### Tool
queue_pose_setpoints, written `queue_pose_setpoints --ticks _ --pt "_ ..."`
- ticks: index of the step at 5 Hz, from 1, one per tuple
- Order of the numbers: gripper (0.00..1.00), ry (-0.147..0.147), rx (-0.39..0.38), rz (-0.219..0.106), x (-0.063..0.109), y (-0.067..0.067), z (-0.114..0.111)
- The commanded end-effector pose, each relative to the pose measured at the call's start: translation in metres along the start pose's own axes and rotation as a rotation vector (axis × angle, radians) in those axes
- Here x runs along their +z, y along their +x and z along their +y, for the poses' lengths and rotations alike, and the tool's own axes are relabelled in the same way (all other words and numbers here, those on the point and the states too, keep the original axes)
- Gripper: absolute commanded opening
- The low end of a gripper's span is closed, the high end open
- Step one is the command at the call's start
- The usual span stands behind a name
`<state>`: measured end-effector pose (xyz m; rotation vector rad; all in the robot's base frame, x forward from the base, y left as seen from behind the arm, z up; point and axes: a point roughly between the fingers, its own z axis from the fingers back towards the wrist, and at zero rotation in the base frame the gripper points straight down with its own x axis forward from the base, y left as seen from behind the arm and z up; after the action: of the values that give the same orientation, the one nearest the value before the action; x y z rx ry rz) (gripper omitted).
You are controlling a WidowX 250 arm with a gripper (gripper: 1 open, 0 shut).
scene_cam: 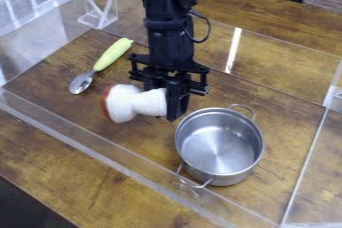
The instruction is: Remove the mushroom from the silver pot and put it on the table
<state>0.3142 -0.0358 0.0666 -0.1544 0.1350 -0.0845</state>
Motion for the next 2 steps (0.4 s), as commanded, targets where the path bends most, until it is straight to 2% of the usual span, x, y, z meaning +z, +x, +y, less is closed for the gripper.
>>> queue_pose_setpoints --ticks 1,2 --pt "1.00 0.019 -0.044 -0.068 0.020 0.009 0.006" --pt "1.00 0.036 -0.056 -0.060 0.013 0.013 0.022"
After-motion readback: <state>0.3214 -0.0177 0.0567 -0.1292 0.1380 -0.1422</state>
